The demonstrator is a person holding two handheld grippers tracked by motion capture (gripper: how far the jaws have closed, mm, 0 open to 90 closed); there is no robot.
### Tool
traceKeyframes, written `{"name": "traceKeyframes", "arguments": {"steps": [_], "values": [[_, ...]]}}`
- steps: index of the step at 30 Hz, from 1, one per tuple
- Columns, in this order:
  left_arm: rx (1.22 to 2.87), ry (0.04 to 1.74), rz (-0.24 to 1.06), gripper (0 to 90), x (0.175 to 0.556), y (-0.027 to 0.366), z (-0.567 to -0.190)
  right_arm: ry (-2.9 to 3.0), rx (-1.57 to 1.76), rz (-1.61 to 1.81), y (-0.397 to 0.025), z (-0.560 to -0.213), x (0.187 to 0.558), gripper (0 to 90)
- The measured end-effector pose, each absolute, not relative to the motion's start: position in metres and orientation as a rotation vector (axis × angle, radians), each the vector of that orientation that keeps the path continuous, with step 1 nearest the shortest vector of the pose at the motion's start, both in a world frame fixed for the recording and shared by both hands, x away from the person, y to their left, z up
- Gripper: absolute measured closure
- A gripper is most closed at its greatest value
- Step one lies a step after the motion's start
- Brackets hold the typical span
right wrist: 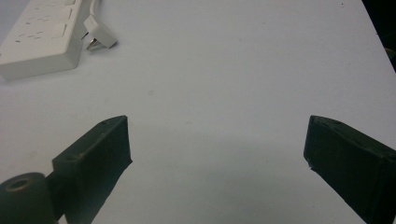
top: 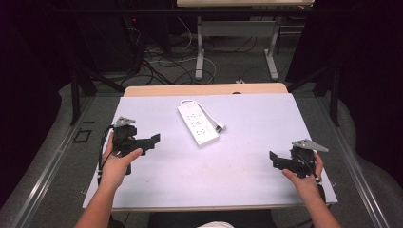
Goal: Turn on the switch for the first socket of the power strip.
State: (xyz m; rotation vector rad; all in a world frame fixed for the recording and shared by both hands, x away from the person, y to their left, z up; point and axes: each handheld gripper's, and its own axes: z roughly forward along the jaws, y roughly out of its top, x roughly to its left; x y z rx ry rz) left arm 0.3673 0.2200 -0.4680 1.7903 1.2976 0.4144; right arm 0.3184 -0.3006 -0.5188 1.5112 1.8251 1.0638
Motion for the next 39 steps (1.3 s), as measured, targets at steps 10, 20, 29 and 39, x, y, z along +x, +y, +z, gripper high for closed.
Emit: {"name": "traceKeyframes", "arguments": {"steps": [10,20,29,39], "values": [[1.821,1.315,0.469,1.1,0.364,0.234,-0.491,1.837,1.504,1.058,-0.300,-0.520,0.319,6.7],[1.823,1.317,0.479,1.1,0.362,0.241,-0.508,1.831,1.491,1.052,-0.300,-0.520,0.319,6.7],[1.843,1.297,0.530,1.1,0.362,0.241,-0.525,1.840,1.496,1.054,-0.301,-0.519,0.319,6.7],[1.874,1.292,0.524,1.1,0.364,0.239,-0.536,1.837,1.500,1.059,-0.300,-0.520,0.319,6.7]]}}
